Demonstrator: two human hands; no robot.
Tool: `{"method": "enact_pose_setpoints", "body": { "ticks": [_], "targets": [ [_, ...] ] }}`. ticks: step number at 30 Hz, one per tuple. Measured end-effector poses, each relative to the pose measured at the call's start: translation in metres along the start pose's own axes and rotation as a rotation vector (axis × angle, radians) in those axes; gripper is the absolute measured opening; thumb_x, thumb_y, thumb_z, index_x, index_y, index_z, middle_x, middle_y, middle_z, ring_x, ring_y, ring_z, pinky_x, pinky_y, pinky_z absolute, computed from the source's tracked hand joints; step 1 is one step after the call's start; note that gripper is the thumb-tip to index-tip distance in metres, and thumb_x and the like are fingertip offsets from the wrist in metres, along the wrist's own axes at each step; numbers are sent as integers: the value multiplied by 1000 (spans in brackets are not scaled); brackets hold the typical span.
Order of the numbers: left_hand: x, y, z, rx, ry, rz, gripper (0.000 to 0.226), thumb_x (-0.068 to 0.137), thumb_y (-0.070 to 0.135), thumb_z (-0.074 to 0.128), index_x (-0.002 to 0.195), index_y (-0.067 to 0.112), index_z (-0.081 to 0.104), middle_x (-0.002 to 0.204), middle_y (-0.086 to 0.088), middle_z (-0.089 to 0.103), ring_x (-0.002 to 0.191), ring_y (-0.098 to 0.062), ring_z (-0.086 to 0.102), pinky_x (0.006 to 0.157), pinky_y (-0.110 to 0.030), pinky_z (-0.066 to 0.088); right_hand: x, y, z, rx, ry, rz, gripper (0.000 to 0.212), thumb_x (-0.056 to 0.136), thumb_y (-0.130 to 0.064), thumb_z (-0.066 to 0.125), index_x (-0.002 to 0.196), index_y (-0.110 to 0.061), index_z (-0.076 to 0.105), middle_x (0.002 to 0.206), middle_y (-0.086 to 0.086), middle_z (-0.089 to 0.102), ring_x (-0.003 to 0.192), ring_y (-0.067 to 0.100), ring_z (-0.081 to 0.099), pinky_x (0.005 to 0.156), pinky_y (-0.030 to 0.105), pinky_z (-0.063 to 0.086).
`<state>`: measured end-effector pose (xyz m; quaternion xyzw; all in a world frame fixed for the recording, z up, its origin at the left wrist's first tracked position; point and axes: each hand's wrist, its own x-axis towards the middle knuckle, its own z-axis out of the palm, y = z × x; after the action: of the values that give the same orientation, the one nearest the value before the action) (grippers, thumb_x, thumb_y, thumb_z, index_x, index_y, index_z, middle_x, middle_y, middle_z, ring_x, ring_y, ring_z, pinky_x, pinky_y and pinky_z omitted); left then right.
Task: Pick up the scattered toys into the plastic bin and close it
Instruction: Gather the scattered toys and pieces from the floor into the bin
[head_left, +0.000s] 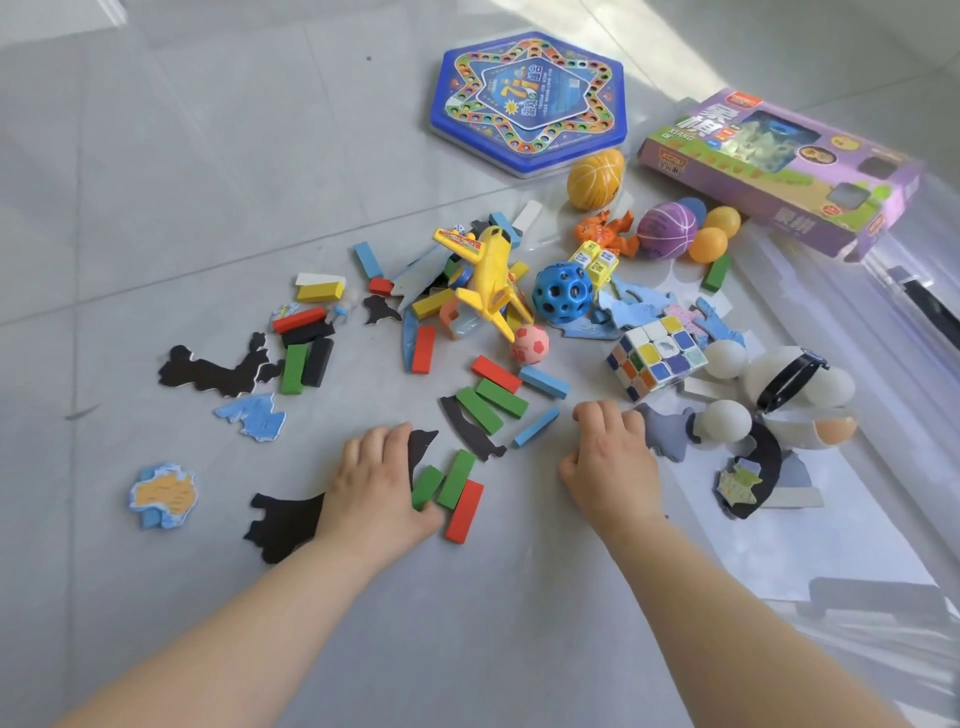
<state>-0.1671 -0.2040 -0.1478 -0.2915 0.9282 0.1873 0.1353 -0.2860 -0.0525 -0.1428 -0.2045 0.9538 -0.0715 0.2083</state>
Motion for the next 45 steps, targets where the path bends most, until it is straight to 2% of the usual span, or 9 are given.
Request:
{"method": "enact_pose_setpoints", "body": {
  "ticks": [8,17,22,26,28,31,35,41,45],
  "targets": [
    [1,-6,-5,-82,-70,-45,83,75,37,65,140,13,19,137,-6,31,131,-23,27,107,-27,24,-5,4,0,143,72,-18,44,92,-18,46,135,-17,38,142,1,32,125,20,39,87,31,43],
    [7,-12,-7,-193,-117,-31,68,81,28,63,138,16,27,126,-9,49,123,-22,38,97,-28,35,24,-11,-8,76,-112,-116,81,83,-36,63,146,-23,14,147,-1,23,126,23,41,84,36,49],
    [2,-13,-4,-116,-53,-15,49,84,30,58,128,15,41,116,-7,56,113,-23,47,87,-27,38,18,-24,-4,5,-73,-108,62,89,-40,53,141,-22,26,137,1,37,120,25,42,83,37,47],
    [2,-12,-2,-31,-8,-17,27,86,31,54,107,15,54,105,-4,61,108,-24,52,78,-29,39,10,-32,5,-67,-11,-88,37,95,-37,41,126,-16,40,127,3,43,114,25,41,68,32,41],
    [0,-11,-2,-24,2,8,14,86,30,53,93,18,51,88,2,52,105,-24,53,70,-27,34,8,-31,7,-114,-8,-101,33,97,-35,37,123,-14,42,125,5,43,113,25,40,64,30,36],
    [-2,-14,0,-45,14,50,24,86,28,53,101,9,54,89,1,42,100,-27,55,66,-25,30,6,-29,8,-111,-20,-110,32,98,-33,36,122,-13,42,123,6,45,112,26,41,65,30,35],
    [-5,-19,-1,-152,62,71,31,88,23,54,111,2,51,118,-9,50,100,-30,55,70,-29,36,-1,-19,2,35,-45,-62,29,96,-32,40,116,-12,47,115,7,51,106,25,47,67,29,36],
    [-18,-8,-2,-154,55,55,22,90,27,50,104,10,47,89,-3,48,96,-31,57,66,-26,33,-30,8,-28,358,-31,51,17,92,-31,50,99,-15,50,87,1,53,76,16,60,65,29,50],
    [-28,10,-17,-306,125,40,13,88,23,55,91,14,46,89,-6,57,81,-27,50,69,-31,38,-48,24,-75,549,12,96,12,90,-28,54,85,-18,49,67,-4,49,54,9,47,45,16,36]
  ]
}}
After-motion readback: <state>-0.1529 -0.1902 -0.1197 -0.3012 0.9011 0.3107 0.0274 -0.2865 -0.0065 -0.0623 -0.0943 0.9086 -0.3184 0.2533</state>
